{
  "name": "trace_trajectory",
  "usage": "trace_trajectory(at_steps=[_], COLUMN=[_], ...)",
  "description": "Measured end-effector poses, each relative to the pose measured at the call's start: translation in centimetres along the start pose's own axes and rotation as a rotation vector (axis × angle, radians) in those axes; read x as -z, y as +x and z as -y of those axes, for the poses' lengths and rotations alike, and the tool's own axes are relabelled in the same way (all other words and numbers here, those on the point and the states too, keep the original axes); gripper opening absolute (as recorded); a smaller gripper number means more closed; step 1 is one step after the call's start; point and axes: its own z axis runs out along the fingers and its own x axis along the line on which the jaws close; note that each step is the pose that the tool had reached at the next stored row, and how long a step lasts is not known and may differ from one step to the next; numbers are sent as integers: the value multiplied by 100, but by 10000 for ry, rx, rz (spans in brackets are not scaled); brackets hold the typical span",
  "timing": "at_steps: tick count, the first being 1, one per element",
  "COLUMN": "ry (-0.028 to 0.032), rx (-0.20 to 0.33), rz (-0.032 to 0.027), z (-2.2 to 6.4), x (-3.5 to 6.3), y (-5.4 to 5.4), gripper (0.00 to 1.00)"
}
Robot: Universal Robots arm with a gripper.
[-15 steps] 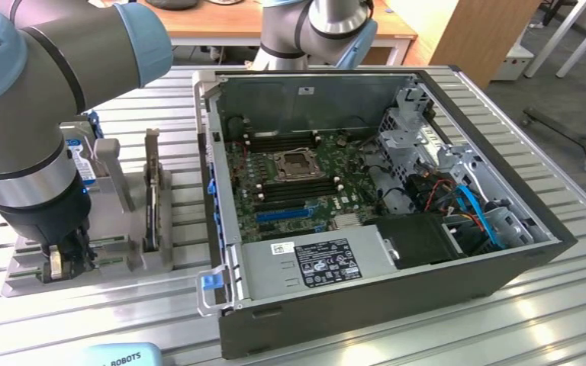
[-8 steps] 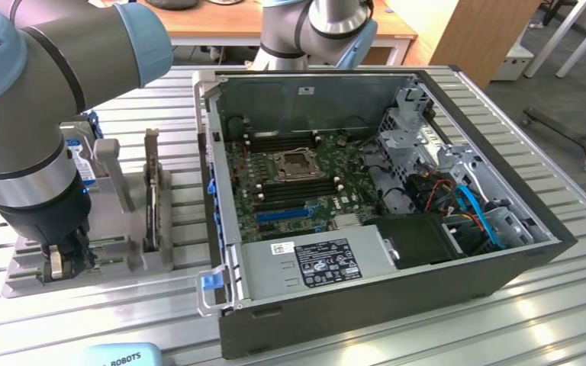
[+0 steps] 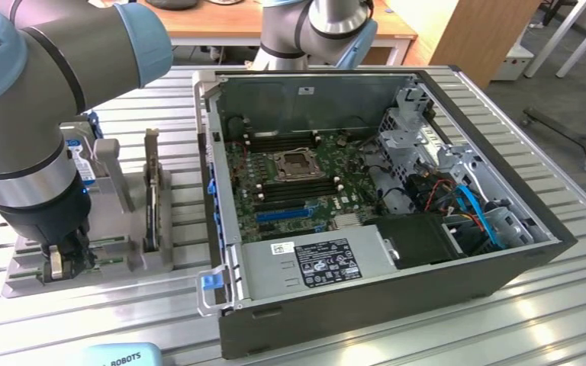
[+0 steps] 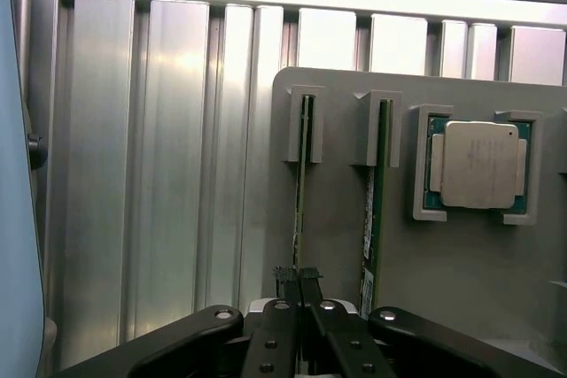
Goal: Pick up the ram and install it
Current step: 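Pick up the ram and move it above insertion slot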
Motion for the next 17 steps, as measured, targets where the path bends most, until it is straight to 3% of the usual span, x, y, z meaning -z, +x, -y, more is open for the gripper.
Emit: trace_trajectory(at_steps=[8,17], ry=[5,1], rx=[0,0], rz=[4,1], z=[0,-7], x=[11,164], y=[-1,-4], gripper=[12,12])
